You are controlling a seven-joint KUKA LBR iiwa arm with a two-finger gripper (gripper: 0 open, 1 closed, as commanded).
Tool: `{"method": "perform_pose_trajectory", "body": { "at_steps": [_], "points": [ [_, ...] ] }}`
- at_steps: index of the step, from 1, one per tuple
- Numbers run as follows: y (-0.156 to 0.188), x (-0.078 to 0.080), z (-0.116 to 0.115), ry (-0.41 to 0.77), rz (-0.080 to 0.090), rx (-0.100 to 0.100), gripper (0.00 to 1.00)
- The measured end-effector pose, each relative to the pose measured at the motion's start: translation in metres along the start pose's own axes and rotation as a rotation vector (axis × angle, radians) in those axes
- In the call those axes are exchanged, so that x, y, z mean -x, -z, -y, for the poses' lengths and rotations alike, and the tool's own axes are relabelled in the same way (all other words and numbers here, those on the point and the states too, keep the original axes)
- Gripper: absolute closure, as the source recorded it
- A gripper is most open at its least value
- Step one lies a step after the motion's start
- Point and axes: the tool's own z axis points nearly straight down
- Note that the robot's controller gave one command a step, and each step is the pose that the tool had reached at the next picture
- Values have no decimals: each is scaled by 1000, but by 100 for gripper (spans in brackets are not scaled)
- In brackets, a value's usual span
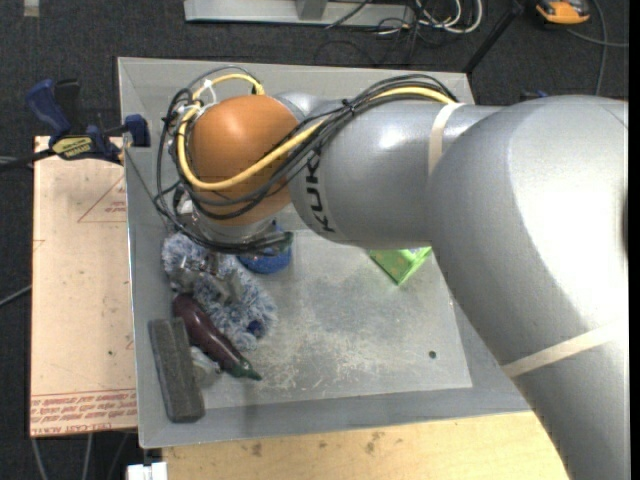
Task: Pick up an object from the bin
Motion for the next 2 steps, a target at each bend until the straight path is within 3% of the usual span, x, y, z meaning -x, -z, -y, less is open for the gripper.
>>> {"method": "perform_pose_trajectory", "body": {
  "at_steps": [2],
  "points": [
    [19, -1, -2, 0, -16, 12, 100]
  ]
}}
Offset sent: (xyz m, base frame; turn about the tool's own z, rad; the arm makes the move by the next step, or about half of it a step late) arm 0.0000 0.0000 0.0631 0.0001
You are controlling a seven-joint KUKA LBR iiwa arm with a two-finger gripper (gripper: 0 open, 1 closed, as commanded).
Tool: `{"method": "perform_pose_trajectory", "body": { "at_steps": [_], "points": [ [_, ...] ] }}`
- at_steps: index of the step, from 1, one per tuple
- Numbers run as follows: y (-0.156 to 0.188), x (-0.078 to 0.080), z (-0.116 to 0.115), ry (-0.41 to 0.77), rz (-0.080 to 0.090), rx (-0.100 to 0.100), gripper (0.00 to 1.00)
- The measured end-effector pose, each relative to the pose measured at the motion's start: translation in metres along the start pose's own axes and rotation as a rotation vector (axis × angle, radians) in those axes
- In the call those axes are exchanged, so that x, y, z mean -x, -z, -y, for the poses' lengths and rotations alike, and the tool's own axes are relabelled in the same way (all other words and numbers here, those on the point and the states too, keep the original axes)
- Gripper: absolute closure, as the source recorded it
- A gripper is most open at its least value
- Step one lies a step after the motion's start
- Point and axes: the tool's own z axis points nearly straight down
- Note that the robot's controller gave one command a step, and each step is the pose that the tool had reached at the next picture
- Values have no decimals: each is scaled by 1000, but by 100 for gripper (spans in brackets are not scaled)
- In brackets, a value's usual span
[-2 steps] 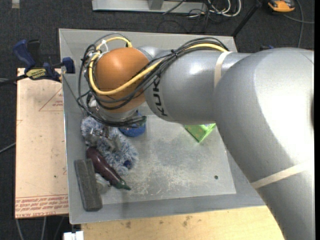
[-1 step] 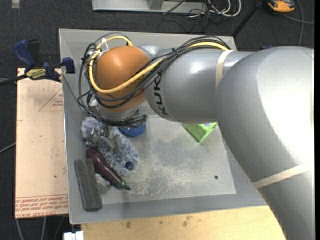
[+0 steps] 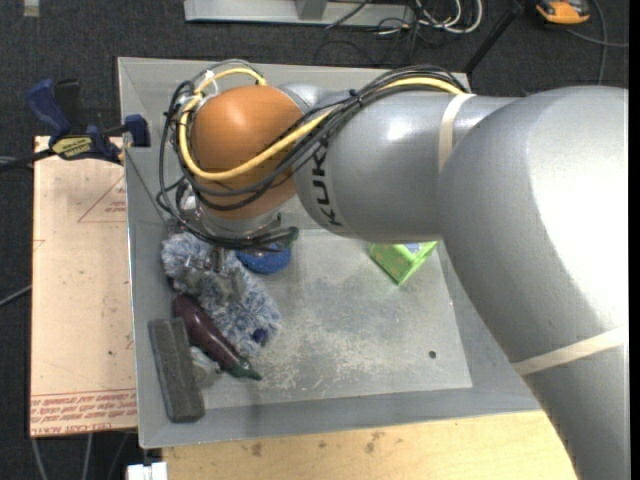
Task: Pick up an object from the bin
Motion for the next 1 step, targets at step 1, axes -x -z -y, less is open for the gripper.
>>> {"method": "perform_pose_trajectory", "body": {
  "at_steps": [1],
  "points": [
    [16, 0, 0, -1, -1, -1, 100]
  ]
}}
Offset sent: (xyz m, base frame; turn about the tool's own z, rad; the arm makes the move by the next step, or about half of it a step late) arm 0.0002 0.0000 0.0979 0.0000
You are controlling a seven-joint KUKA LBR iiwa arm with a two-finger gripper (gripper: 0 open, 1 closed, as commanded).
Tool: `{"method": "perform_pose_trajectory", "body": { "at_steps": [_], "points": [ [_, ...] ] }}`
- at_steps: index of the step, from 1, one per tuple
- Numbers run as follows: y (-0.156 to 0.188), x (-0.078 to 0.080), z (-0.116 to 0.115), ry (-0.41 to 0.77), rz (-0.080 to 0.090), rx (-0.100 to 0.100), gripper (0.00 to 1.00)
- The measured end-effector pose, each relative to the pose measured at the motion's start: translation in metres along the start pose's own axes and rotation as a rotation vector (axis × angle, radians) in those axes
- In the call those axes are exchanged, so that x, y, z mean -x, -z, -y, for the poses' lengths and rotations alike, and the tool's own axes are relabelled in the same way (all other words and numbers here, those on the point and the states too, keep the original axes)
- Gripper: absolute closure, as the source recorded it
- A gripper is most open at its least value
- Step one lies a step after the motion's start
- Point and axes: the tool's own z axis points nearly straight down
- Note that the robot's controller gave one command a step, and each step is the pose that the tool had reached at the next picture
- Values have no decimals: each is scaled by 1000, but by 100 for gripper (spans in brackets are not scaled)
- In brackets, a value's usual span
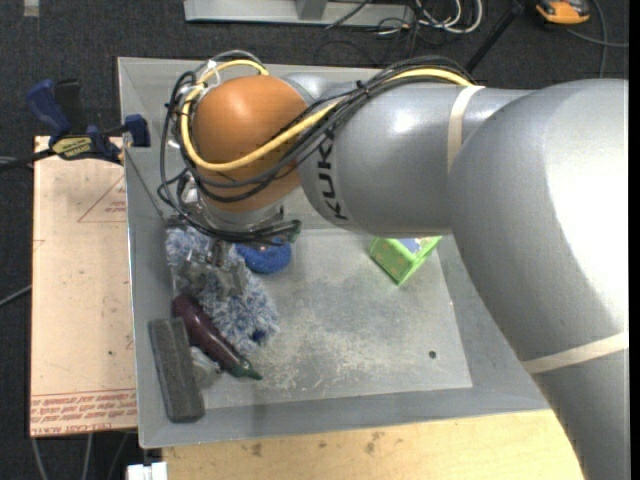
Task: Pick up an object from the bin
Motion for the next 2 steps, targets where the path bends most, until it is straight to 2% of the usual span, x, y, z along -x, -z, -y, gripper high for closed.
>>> {"method": "perform_pose_trajectory", "body": {
  "at_steps": [2],
  "points": [
    [35, 0, -1, -1, -2, 2, 100]
  ]
}}
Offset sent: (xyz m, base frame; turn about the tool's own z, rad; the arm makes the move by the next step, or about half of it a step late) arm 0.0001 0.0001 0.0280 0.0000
